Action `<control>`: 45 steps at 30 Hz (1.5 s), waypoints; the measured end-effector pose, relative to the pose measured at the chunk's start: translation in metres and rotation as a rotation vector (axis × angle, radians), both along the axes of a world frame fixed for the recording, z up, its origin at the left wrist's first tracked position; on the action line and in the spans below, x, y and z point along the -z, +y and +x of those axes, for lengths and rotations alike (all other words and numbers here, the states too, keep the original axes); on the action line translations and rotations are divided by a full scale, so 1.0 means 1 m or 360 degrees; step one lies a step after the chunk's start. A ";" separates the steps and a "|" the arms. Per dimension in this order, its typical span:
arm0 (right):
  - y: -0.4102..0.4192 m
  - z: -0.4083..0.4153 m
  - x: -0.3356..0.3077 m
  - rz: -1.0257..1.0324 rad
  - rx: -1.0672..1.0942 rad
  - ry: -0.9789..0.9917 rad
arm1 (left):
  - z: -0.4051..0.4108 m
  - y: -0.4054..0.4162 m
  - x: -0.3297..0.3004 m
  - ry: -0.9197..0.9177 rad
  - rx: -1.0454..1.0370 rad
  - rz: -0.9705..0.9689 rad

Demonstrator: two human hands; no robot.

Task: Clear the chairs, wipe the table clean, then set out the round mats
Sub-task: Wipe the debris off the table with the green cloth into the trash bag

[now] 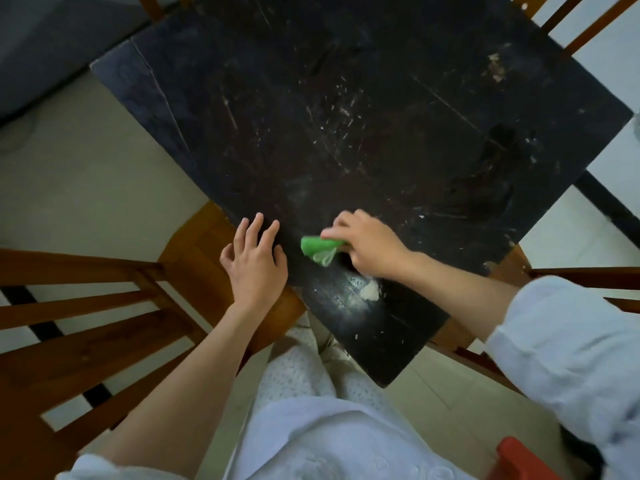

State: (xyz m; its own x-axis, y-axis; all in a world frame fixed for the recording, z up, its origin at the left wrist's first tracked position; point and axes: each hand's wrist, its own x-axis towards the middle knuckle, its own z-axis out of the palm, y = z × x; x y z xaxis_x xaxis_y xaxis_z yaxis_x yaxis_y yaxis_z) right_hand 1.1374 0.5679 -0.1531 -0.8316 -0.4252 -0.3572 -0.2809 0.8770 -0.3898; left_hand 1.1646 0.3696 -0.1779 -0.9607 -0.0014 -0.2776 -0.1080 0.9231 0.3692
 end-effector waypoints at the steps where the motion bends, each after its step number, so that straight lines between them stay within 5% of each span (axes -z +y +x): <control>1: 0.003 0.018 -0.003 -0.0006 -0.0171 -0.0055 | 0.000 -0.001 0.001 0.0009 -0.0004 -0.0004; 3: 0.011 0.047 -0.010 -0.0140 -0.0235 -0.0241 | 0.001 0.000 0.002 0.0018 -0.0013 -0.0012; 5: 0.018 0.043 -0.011 -0.0304 0.0048 -0.0304 | 0.002 0.002 0.001 0.0010 -0.0016 -0.0031; 11: 0.038 -0.008 0.007 -0.0120 0.0806 0.0062 | 0.000 0.008 -0.001 -0.0032 -0.0038 -0.0110; 17: 0.029 0.073 -0.003 -0.0389 0.0427 -0.0288 | 0.000 0.018 -0.004 -0.0120 -0.0054 -0.0171; 20: 0.055 0.048 0.004 -0.0447 0.0825 0.0006 | 0.004 0.024 -0.007 -0.0095 -0.0023 -0.0185; 24: 0.080 -0.004 0.016 -0.0130 0.1254 0.0218 | 0.018 0.032 -0.011 -0.0009 0.0003 -0.0110; 30: 0.043 0.061 0.001 -0.0124 0.0418 -0.0039 | 0.025 0.031 -0.009 -0.0056 0.0006 -0.0019; 38: 0.054 0.005 0.015 -0.0176 0.0929 0.0161 | 0.020 0.025 -0.008 -0.0097 -0.0030 0.0058; 45: 0.009 0.073 0.002 -0.0360 0.0168 0.0077 | 0.014 0.006 -0.012 -0.0082 -0.0022 0.0323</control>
